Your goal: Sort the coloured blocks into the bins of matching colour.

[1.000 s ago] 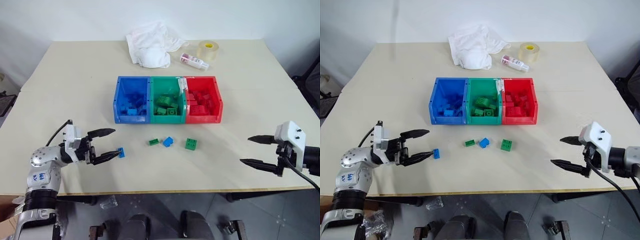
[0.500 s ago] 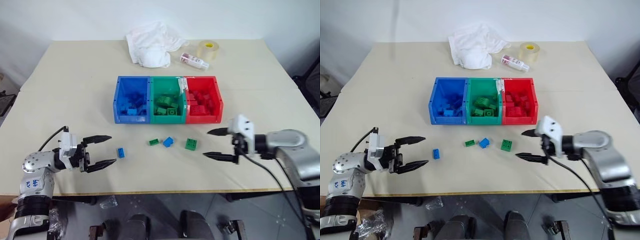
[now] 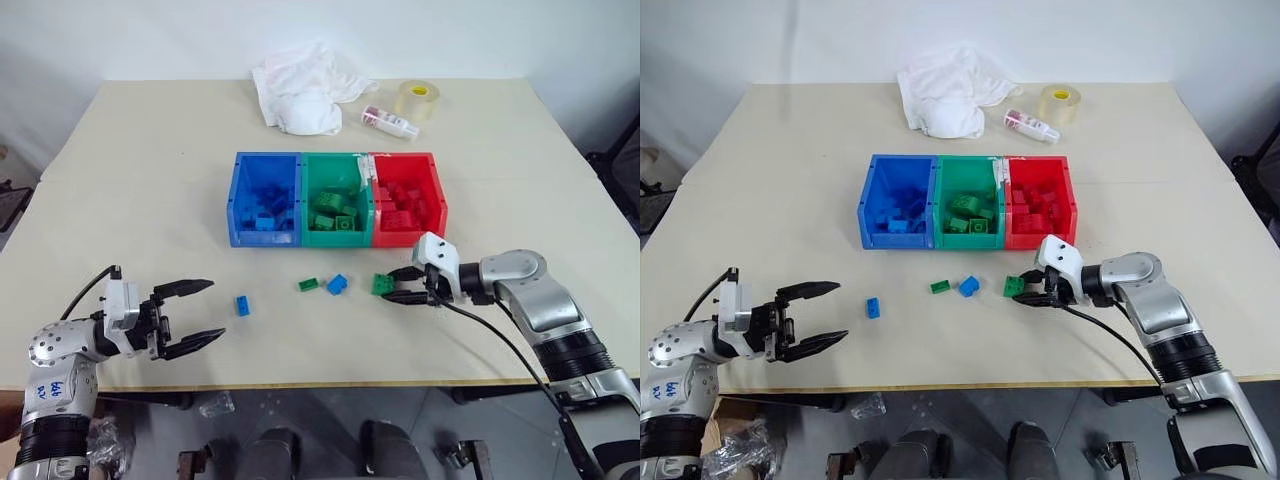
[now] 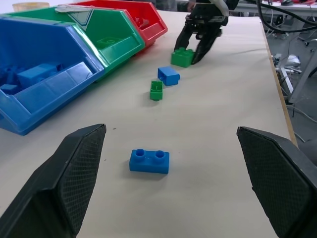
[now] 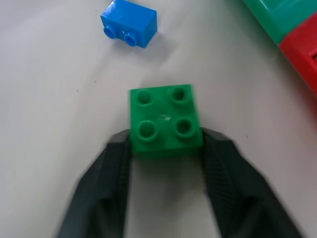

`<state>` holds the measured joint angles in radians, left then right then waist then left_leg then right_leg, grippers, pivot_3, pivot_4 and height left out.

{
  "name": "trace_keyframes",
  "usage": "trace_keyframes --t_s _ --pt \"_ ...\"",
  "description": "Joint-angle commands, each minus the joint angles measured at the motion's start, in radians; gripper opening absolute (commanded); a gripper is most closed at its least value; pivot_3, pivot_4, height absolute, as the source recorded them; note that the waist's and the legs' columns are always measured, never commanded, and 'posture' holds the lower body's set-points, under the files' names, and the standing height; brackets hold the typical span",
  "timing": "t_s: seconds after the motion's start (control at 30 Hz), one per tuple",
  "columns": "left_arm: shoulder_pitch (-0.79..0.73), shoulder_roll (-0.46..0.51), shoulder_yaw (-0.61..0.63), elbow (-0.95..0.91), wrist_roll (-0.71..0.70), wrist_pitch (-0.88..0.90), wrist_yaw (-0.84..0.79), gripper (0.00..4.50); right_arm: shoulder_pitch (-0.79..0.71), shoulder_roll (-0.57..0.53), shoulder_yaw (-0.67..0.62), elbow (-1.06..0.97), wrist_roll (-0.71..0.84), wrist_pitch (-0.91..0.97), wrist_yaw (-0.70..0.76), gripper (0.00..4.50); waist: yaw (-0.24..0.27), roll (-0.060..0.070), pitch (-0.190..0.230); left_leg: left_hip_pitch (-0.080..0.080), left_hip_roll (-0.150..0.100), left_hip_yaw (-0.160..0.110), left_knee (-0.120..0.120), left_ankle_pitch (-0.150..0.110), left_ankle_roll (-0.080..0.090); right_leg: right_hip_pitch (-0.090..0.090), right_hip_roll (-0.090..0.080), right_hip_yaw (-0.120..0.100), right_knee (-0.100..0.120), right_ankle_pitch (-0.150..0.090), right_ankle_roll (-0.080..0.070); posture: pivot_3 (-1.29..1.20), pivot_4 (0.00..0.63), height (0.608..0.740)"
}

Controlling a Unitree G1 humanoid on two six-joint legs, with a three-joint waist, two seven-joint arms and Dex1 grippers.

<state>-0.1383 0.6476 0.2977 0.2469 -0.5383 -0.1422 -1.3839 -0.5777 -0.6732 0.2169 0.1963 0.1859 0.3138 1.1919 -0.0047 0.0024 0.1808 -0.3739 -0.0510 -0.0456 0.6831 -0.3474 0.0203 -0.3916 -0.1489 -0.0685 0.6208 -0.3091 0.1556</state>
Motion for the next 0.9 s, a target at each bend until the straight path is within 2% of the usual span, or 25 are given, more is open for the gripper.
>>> trace_keyframes --t_s 0.03,0.13,0.27,0.4,0.53,0.6,0.67,0.8,0.83,0.9 --pt "0.002 -0.005 0.014 -0.030 -0.024 -0.002 0.012 4.50 0.002 0.007 -0.032 -0.048 0.022 0.008 -0.008 1.45 0.000 0.000 0.000 0.000 0.000 0.000 0.000 0.000 0.000 0.000 0.000 0.000 0.000 0.000 0.000 0.00 0.150 0.740" --pt "-0.006 -0.011 0.006 -0.027 -0.022 -0.003 0.014 4.50 -0.007 0.014 -0.057 -0.090 0.048 0.022 -0.017 1.45 0.000 0.000 0.000 0.000 0.000 0.000 0.000 0.000 0.000 0.000 0.000 0.000 0.000 0.000 0.000 0.00 0.150 0.740" --pt "-0.016 -0.016 0.001 -0.021 -0.020 -0.005 0.016 4.50 -0.112 0.066 -0.094 -0.071 0.061 0.034 -0.080 1.45 -0.003 0.000 0.000 0.000 0.000 0.001 0.000 0.000 0.000 0.000 0.000 0.000 0.000 0.000 0.000 0.00 0.150 0.740" --pt "-0.026 -0.022 -0.001 -0.016 -0.019 -0.010 0.018 4.50 -0.295 0.149 -0.102 0.090 0.039 -0.022 -0.123 1.45 -0.022 0.000 0.000 0.000 0.000 0.001 -0.001 0.000 -0.001 -0.001 0.000 0.000 0.001 0.000 0.000 0.00 0.150 0.740" --pt "-0.031 -0.030 -0.004 -0.016 -0.016 -0.015 0.025 4.50 -0.463 0.223 -0.088 0.341 -0.022 -0.134 -0.171 1.45 -0.028 0.000 0.000 0.000 0.000 0.000 -0.002 0.000 -0.001 -0.002 0.000 0.000 0.001 0.000 0.000 0.00 0.150 0.740" --pt "-0.026 -0.035 -0.004 -0.024 -0.016 -0.017 0.032 4.50 -0.535 0.254 -0.081 0.468 -0.053 -0.193 -0.193 2.20 -0.029 0.000 0.000 0.000 -0.001 -0.001 -0.002 0.000 -0.001 -0.002 0.000 -0.001 0.002 0.000 0.000 0.00 0.150 0.740" --pt "-0.020 -0.038 -0.001 -0.032 -0.017 -0.019 0.038 4.50 -0.579 0.275 -0.080 0.558 -0.075 -0.242 -0.202 2.77 -0.031 0.000 0.000 0.000 -0.001 -0.001 -0.002 0.000 0.000 -0.002 0.000 -0.001 0.002 0.000 0.000 0.00 0.150 0.740" --pt "-0.021 -0.039 0.000 -0.032 -0.016 -0.020 0.041 4.50 -0.605 0.283 -0.090 0.630 -0.093 -0.300 -0.189 4.17 -0.033 0.000 0.000 0.000 -0.001 -0.002 -0.002 0.000 0.000 -0.002 0.000 -0.001 0.002 0.000 0.000 0.00 0.150 0.740" --pt "-0.023 -0.040 -0.001 -0.030 -0.016 -0.021 0.042 4.50 -0.606 0.282 -0.093 0.636 -0.094 -0.307 -0.185 4.45 -0.034 0.000 0.000 0.000 -0.001 -0.002 -0.002 0.000 0.000 -0.002 0.000 -0.001 0.003 0.000 0.000 0.00 0.150 0.740" --pt "-0.032 -0.042 -0.006 -0.020 -0.015 -0.023 0.036 4.50 -0.592 0.267 -0.101 0.612 -0.087 -0.307 -0.169 4.48 -0.037 0.000 0.000 0.000 -0.001 -0.002 -0.002 0.000 0.000 -0.002 0.000 -0.001 0.003 0.000 0.000 0.00 0.150 0.740"
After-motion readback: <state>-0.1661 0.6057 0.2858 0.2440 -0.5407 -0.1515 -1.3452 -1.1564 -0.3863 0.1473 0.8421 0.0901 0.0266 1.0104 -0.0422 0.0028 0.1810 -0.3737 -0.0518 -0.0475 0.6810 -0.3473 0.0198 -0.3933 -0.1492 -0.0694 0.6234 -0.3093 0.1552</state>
